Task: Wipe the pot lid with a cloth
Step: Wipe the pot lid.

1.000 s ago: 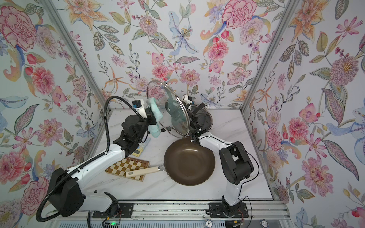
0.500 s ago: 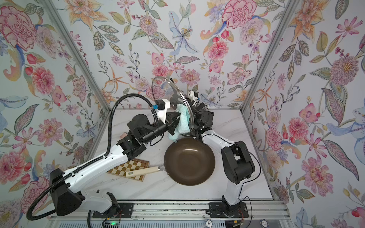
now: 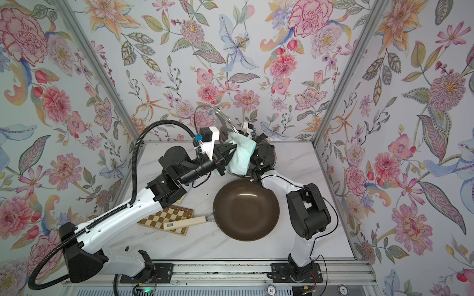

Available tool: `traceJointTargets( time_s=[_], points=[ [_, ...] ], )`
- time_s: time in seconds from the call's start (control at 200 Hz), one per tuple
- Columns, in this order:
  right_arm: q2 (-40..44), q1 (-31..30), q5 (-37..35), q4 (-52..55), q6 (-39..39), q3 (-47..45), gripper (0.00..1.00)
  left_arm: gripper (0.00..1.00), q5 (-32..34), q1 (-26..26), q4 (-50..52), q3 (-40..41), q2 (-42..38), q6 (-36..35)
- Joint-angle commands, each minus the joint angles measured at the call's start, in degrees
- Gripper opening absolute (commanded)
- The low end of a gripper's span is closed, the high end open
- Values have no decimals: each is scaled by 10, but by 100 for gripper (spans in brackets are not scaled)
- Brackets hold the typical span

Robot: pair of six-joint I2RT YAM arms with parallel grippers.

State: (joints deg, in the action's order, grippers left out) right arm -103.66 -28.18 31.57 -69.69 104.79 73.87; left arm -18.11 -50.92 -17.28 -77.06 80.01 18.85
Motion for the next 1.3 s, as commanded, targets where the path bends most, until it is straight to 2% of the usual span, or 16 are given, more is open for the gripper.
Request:
traceJointTargets(
  time_s=[0.0,0.07,0.17,0.24,0.335,0.43,0.545,0.751,0.891,0.981,1.126,1.296],
  points=[
    [1,-5,3,-80,1,83,0,0,-81,-20,59,18,18,-21],
    [-4,0,3,-95,10,92,0,0,-84,-22,102,25,24,-37],
    [4,4,8,-129,13,87,1,0,-41,-14,102,80,18,-38],
    [19,6,30,-138,14,76,1,0,-23,7,83,115,16,-13],
    [59,6,48,-121,1,35,1,0,12,49,87,117,23,2],
    [110,3,57,-90,-28,-20,1,0,61,93,91,90,29,4],
    [176,1,52,-52,-72,-88,1,0,157,127,107,33,49,-4],
    [258,-6,50,81,-164,-134,1,0,248,150,109,-70,86,-7],
    [280,-4,51,184,-222,-130,0,0,225,149,60,-104,57,15],
    [274,2,55,226,-244,-121,0,0,184,147,13,-99,18,42],
    [233,13,44,243,-250,-99,0,0,120,126,-72,-40,-51,58],
    [157,18,26,204,-236,-50,0,0,24,93,-127,35,-95,105]
  ],
)
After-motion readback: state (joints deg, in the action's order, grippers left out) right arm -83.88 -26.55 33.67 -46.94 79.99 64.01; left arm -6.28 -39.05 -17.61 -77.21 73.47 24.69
